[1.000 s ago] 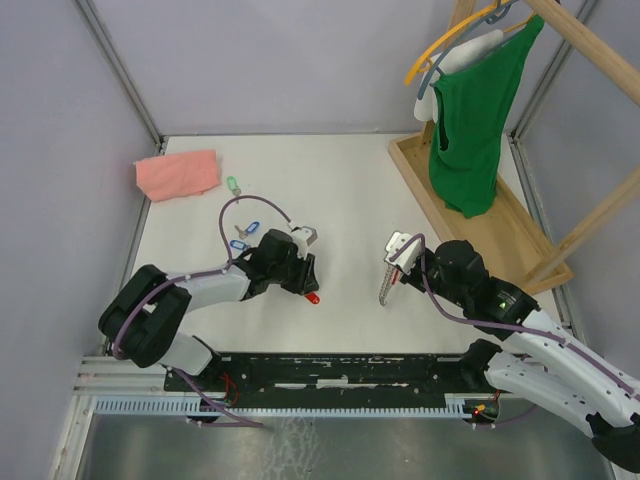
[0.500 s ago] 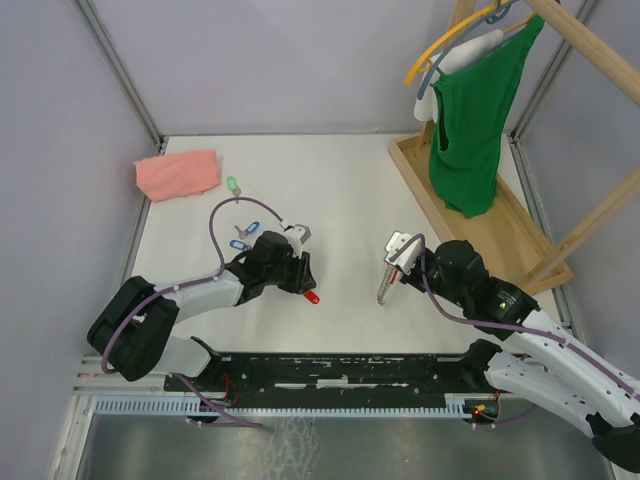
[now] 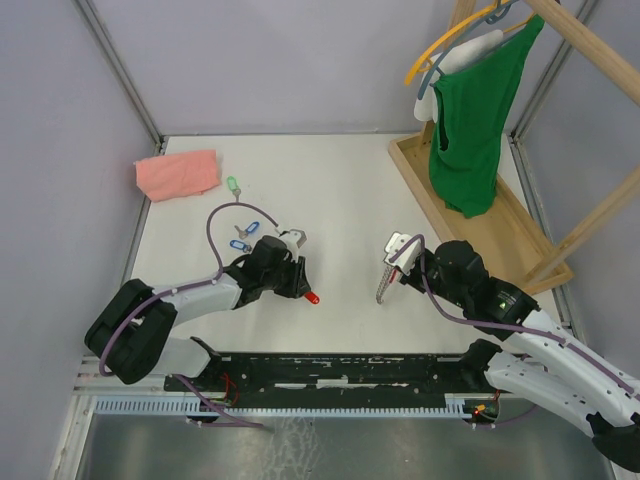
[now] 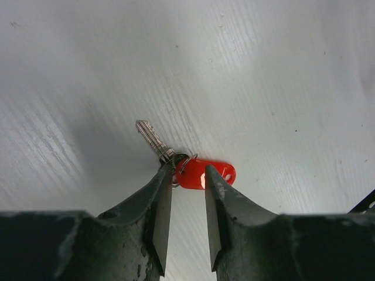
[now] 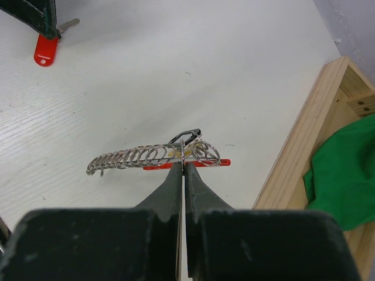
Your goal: Put the keys on the keyring
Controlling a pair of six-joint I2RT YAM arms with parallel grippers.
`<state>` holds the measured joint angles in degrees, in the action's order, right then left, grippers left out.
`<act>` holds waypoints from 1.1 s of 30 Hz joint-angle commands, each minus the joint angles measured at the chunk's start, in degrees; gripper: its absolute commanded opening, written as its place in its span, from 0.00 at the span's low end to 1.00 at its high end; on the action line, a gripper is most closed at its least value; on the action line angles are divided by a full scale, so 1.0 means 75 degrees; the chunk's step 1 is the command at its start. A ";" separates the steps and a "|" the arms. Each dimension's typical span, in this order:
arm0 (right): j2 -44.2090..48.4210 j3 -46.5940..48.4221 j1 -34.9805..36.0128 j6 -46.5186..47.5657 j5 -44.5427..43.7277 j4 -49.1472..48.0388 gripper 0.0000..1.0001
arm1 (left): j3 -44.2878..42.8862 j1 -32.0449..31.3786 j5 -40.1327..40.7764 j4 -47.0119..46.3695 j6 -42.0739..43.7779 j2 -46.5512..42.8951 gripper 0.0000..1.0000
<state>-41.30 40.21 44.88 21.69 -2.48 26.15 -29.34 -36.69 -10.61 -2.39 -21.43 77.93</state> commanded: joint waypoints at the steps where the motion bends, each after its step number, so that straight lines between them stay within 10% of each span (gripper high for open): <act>1: 0.0106 0.0042 0.0039 -0.0036 0.0037 -0.0499 0.01 | 0.0080 -0.0077 -0.0060 -0.0219 -0.0242 -0.0259 0.34; 33: 0.0072 0.0042 0.0062 -0.0051 0.0106 -0.0463 0.01 | 0.0038 -0.0078 -0.0299 -0.0705 -0.0376 0.0302 0.27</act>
<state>-41.30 40.14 44.99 21.69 -2.33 26.17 -29.17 -37.10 -11.57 -4.73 -21.63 79.61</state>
